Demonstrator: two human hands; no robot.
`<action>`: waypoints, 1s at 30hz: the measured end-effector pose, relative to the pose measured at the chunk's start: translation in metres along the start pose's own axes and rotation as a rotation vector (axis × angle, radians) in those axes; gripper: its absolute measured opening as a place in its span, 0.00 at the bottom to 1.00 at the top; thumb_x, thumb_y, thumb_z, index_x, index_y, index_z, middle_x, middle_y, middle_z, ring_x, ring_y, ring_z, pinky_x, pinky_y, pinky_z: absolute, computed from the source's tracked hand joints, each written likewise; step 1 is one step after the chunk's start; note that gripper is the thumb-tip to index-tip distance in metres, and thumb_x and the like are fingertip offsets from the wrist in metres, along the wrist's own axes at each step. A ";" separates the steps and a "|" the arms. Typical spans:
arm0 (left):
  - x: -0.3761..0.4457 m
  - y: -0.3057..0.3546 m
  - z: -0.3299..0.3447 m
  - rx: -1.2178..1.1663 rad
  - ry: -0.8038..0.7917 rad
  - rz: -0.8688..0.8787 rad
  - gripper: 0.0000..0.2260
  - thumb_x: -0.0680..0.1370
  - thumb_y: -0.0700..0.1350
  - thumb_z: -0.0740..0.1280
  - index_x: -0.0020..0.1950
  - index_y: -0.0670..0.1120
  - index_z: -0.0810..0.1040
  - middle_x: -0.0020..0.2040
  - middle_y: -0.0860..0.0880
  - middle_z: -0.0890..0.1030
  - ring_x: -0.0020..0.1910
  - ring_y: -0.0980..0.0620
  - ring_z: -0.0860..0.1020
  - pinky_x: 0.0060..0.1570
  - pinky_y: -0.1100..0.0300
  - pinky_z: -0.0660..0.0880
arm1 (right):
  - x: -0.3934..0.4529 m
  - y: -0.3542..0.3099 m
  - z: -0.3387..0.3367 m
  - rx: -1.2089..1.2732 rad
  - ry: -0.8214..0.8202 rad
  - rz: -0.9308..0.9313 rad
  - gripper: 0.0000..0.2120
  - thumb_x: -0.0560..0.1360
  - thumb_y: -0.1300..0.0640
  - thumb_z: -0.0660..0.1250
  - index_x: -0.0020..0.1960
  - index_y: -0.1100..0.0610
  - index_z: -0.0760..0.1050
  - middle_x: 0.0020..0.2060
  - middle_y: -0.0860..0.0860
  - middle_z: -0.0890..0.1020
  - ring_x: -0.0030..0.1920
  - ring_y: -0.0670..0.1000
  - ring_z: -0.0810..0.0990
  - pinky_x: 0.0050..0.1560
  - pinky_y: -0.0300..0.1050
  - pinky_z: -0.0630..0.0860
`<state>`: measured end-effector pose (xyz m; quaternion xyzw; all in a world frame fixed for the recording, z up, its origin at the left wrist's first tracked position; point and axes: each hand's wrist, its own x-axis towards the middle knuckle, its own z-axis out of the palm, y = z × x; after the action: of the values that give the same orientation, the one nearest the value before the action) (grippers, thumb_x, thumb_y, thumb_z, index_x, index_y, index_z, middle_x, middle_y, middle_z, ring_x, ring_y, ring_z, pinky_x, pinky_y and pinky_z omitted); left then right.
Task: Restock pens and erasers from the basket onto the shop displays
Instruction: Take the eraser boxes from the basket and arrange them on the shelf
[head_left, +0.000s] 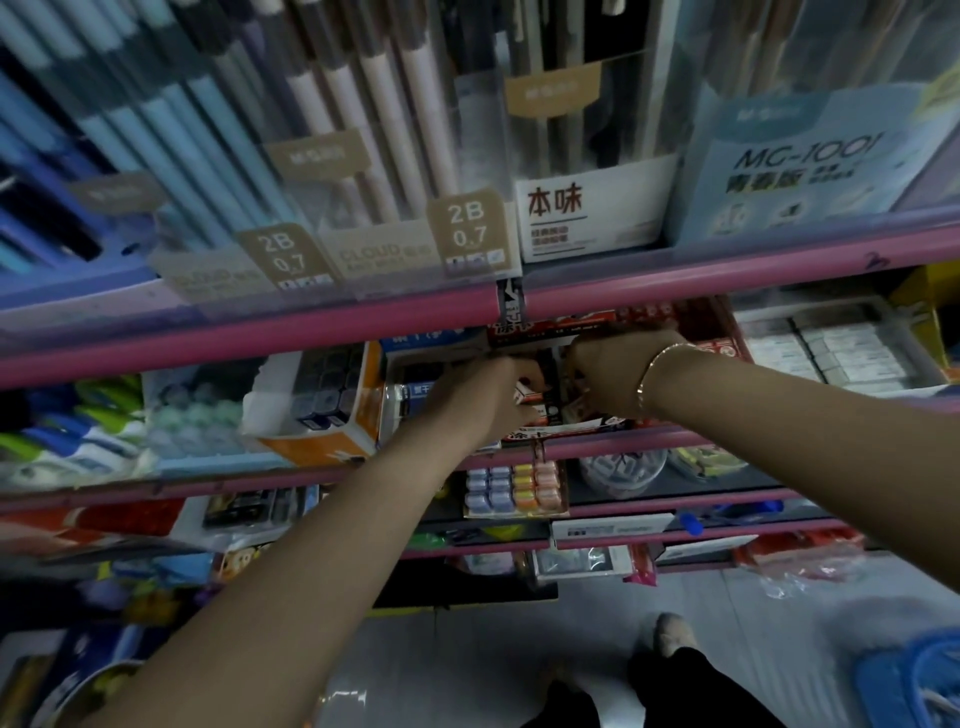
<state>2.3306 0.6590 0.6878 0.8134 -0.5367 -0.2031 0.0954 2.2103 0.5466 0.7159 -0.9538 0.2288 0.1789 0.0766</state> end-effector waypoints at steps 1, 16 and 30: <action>-0.001 0.000 0.001 0.002 0.011 0.009 0.15 0.74 0.48 0.71 0.61 0.51 0.78 0.62 0.49 0.79 0.60 0.48 0.76 0.58 0.54 0.74 | -0.001 -0.001 0.002 -0.018 0.033 0.002 0.17 0.76 0.48 0.65 0.63 0.50 0.71 0.55 0.50 0.80 0.55 0.55 0.78 0.54 0.47 0.75; -0.006 -0.002 0.003 -0.012 0.096 0.031 0.15 0.73 0.49 0.73 0.59 0.50 0.80 0.66 0.50 0.76 0.61 0.48 0.76 0.57 0.54 0.74 | 0.001 0.005 0.002 0.050 -0.060 -0.038 0.05 0.74 0.58 0.63 0.46 0.48 0.72 0.42 0.50 0.77 0.42 0.54 0.76 0.43 0.41 0.73; -0.029 0.023 0.001 -1.273 0.279 -0.431 0.08 0.79 0.43 0.64 0.44 0.51 0.82 0.47 0.48 0.82 0.32 0.55 0.75 0.25 0.66 0.68 | -0.046 -0.005 0.011 1.445 0.109 0.064 0.07 0.73 0.53 0.70 0.43 0.58 0.79 0.26 0.49 0.81 0.17 0.44 0.71 0.18 0.33 0.65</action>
<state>2.3009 0.6763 0.7022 0.7062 -0.1218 -0.3868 0.5804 2.1706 0.5730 0.7232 -0.6656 0.3210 -0.0628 0.6709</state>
